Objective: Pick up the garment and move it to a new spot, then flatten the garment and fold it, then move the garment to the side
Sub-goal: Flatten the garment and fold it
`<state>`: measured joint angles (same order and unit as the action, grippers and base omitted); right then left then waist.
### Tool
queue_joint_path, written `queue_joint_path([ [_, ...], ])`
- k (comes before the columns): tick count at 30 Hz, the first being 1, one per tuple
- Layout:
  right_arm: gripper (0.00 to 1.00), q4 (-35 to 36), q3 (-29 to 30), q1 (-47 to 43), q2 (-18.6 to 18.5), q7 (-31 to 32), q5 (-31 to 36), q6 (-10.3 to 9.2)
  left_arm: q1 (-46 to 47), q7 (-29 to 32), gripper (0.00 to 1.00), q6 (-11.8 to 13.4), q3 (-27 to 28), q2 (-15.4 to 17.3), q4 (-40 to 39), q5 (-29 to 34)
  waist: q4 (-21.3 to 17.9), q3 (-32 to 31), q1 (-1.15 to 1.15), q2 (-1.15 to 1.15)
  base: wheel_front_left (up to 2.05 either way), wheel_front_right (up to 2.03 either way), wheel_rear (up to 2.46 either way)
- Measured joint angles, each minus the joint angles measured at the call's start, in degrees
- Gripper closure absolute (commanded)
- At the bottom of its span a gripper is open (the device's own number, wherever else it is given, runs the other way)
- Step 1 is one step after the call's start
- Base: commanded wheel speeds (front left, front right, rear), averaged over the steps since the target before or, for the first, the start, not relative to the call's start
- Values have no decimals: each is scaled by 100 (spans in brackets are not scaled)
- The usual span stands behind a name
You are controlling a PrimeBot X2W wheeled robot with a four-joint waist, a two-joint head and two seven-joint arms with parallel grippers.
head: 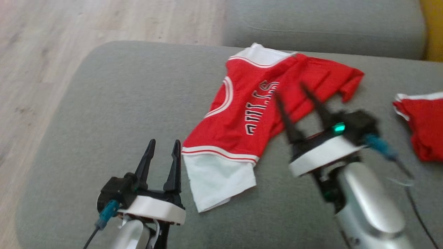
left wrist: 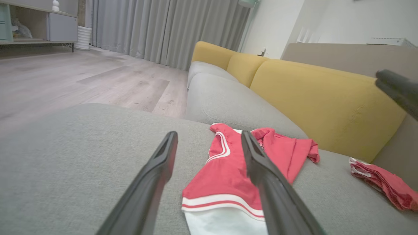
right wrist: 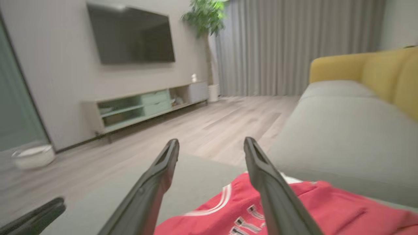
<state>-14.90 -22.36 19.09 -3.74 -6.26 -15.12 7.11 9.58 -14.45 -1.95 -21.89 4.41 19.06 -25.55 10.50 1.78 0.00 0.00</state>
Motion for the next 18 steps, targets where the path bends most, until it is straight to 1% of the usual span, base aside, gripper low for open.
queue_joint_path([
  [3,0,302,777,-185,2,-122,43,0,1,0,0,0,8,4,-52,40,-239,12,0,0,0,0,0],
  [5,0,459,1241,-495,5,-220,201,0,1,0,0,0,10,3,-70,41,-395,25,0,0,0,0,0],
  [7,0,550,1532,-929,4,-288,158,0,1,0,0,-2,10,1,-71,41,-538,42,0,0,0,0,0],
  [10,0,593,1701,-1558,29,-336,149,0,2,0,0,-8,8,-3,-70,47,-720,92,0,0,0,0,0],
  [12,0,634,1774,-1745,79,-339,149,0,5,0,0,-14,-4,-8,-69,86,-782,168,0,0,0,0,0],
  [15,0,694,1880,-1621,96,-325,196,0,58,0,0,-59,-42,-29,-60,91,-778,295,0,0,0,0,0],
  [18,0,681,1960,-1227,96,-54,478,0,135,0,0,-68,-80,-58,-45,91,-663,405,0,0,0,0,0],
])
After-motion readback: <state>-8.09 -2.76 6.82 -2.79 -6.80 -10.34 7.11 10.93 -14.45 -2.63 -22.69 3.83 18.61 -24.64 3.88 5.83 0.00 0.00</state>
